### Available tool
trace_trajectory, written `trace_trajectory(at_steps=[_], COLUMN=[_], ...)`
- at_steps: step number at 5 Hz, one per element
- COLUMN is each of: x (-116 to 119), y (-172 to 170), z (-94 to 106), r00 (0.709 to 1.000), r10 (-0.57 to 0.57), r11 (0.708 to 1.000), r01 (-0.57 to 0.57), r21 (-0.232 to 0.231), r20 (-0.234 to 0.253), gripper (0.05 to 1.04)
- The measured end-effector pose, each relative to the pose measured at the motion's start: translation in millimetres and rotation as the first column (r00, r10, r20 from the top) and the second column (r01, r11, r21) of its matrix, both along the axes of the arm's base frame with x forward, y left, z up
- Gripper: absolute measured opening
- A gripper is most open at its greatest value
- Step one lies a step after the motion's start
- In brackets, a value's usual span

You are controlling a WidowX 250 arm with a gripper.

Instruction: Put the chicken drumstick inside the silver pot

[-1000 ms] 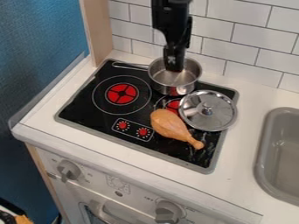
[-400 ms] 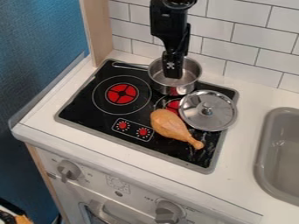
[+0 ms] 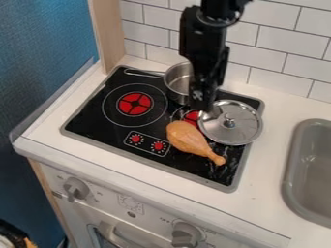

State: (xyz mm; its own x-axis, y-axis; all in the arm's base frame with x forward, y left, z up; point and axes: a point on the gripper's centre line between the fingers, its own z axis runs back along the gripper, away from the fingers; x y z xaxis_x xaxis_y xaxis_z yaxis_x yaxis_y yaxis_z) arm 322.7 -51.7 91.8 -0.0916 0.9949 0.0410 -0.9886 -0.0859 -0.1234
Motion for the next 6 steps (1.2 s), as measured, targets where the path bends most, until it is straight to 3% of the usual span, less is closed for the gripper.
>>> trace_trajectory(at_steps=[2, 3, 4, 6], x=[-30.1, -28.1, -29.6, -29.1], y=[-24.0, -29.2, -35.2, -31.9], z=[-17.5, -25.5, -42.2, -66.1], r00=[0.993, 0.989, 0.981, 0.977], r10=[-0.117, -0.145, -0.184, -0.183], r11=[0.993, 0.989, 0.983, 0.983], r01=[0.117, 0.145, 0.183, 0.184], r21=[0.011, 0.004, -0.027, -0.006], r20=[-0.024, -0.017, -0.056, -0.107], gripper=[1.001, 1.001, 1.001, 1.001])
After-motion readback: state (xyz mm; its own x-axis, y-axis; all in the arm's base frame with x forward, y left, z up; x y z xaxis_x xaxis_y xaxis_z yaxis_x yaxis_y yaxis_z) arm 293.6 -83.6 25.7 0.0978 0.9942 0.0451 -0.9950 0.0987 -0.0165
